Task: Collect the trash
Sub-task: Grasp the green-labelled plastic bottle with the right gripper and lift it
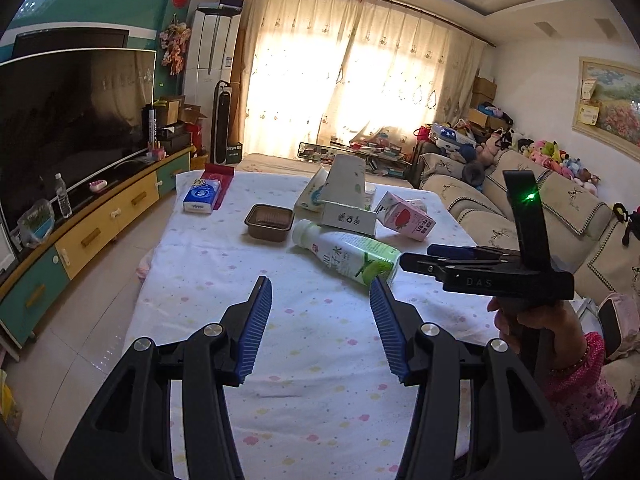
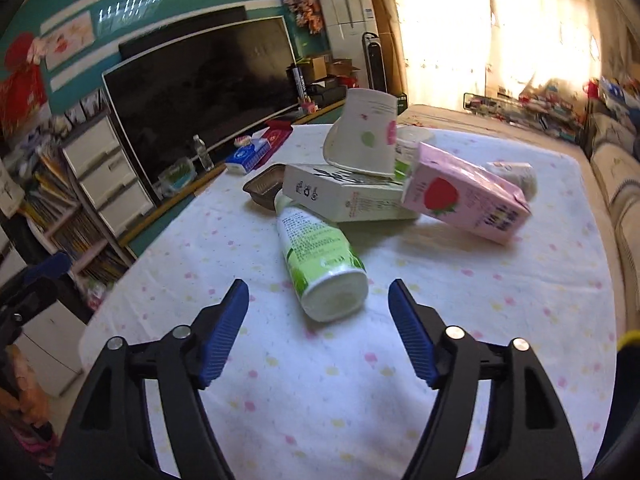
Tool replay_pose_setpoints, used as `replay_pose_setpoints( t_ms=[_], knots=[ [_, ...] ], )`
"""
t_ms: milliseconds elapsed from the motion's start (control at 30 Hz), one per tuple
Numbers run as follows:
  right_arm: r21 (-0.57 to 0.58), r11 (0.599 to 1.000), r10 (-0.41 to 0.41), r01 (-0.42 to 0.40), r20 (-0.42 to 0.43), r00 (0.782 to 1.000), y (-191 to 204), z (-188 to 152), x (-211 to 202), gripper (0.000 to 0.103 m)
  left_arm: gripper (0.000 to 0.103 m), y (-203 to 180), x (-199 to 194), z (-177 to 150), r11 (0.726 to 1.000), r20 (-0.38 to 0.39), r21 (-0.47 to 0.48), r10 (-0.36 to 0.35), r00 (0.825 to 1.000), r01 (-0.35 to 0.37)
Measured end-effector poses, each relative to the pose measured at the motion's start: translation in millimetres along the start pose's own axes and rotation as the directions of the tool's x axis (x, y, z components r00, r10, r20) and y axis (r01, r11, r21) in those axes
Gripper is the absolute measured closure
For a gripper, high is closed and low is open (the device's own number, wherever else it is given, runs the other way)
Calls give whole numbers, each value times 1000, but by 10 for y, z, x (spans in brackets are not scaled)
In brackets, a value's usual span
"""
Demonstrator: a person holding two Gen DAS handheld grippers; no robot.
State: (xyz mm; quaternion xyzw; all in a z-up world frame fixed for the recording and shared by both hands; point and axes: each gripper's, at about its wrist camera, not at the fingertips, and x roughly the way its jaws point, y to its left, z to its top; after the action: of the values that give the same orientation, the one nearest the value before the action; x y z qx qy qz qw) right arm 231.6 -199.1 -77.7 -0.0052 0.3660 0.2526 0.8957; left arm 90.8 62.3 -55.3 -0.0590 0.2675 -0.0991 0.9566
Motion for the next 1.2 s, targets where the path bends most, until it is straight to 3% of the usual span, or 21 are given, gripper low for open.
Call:
replay_pose_setpoints(
  t_ms=[367, 467, 533, 733, 1200],
  knots=[
    [-42, 999, -15, 9, -135, 991, 31, 115, 667, 35, 52, 35, 92, -65, 999, -12, -20, -26, 1000, 26],
    [-42, 999, -13, 6, -147, 989, 24, 110, 723, 48, 52, 43, 132, -87, 999, -21, -24, -29, 999, 29],
    [-36, 999, -5, -1, -149, 989, 20, 99, 718, 48, 52, 50, 150, -99, 999, -26, -25, -30, 999, 29],
    [-38, 999, 0, -5, -118, 993, 55, 56, 515, 50, 52, 18, 219, -108, 999, -40, -22, -39, 998, 39],
    [-51, 999, 7, -4, 64, 998, 186, 72, -418, 52, 51, -56, 194, -113, 999, -36, -4, -52, 998, 52]
  ],
)
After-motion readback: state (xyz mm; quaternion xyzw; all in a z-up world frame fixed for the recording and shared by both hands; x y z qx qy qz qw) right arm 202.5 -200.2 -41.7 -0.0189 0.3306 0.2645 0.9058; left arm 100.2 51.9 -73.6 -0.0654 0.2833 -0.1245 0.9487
